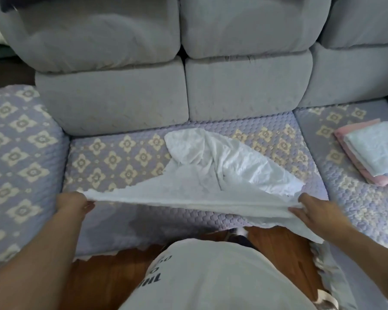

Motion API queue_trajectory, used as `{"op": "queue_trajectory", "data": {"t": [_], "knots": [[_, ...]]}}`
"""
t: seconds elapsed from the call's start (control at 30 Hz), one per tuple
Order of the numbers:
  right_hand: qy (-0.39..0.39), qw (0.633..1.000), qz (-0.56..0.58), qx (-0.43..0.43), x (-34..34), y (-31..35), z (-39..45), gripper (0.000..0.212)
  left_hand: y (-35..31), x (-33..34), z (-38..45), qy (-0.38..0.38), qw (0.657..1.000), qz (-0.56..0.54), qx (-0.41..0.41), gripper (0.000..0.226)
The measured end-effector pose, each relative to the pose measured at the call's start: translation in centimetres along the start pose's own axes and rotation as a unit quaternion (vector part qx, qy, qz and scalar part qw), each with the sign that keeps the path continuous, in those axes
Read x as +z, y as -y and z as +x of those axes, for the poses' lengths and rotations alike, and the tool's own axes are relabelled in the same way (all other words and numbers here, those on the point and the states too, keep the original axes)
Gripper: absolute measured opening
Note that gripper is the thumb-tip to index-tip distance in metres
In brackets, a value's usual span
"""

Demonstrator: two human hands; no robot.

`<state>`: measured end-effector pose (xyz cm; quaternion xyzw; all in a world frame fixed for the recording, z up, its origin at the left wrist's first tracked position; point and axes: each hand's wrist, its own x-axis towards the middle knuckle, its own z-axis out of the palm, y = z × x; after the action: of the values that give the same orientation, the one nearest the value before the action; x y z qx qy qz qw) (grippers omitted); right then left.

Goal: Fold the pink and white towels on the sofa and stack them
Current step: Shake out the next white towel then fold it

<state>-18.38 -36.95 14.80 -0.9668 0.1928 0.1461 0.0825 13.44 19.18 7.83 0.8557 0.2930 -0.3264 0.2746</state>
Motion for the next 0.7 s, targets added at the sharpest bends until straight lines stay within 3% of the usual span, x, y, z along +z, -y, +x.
{"op": "queue_trajectory", "data": {"t": [0.07,0.1,0.17,0.23,0.3,0.4,0.53,0.6,0.7], "knots": [[0.009,0.998,-0.051,-0.040,0.3,-1.0,-0.1,0.041,1.1,0.1,0.8,-0.072,0.978,-0.193,-0.027,0.039],[0.012,0.995,-0.084,-0.057,0.4,-1.1,0.3,0.037,1.5,0.0,0.3,-0.078,0.974,-0.201,-0.074,0.032],[0.073,0.989,-0.130,-0.017,-0.3,-0.4,1.6,0.031,0.4,0.6,-0.5,-0.035,0.946,-0.297,-0.126,0.027],[0.078,0.988,-0.118,0.068,-2.8,0.1,4.2,0.030,-3.7,0.9,-3.0,0.027,0.896,-0.435,-0.079,0.040],[-0.007,0.991,-0.035,0.132,-7.9,0.1,7.4,0.034,-9.4,-0.5,-6.1,0.054,0.842,-0.536,0.011,0.045],[-0.169,0.974,0.009,0.153,-20.4,-0.2,11.0,0.029,-20.5,-6.1,-11.8,0.068,0.761,-0.621,0.175,0.030],[-0.408,0.902,0.042,0.137,-38.7,-0.5,11.0,0.024,-32.7,-16.8,-23.0,0.076,0.629,-0.694,0.342,0.022],[-0.486,0.859,0.091,0.133,-45.8,-0.7,9.7,0.032,-35.8,-21.2,-29.4,0.066,0.566,-0.712,0.410,0.020],[-0.554,0.813,0.158,0.082,-52.6,-1.8,7.6,0.049,-36.8,-24.5,-37.9,0.012,0.503,-0.739,0.448,0.006]]}}
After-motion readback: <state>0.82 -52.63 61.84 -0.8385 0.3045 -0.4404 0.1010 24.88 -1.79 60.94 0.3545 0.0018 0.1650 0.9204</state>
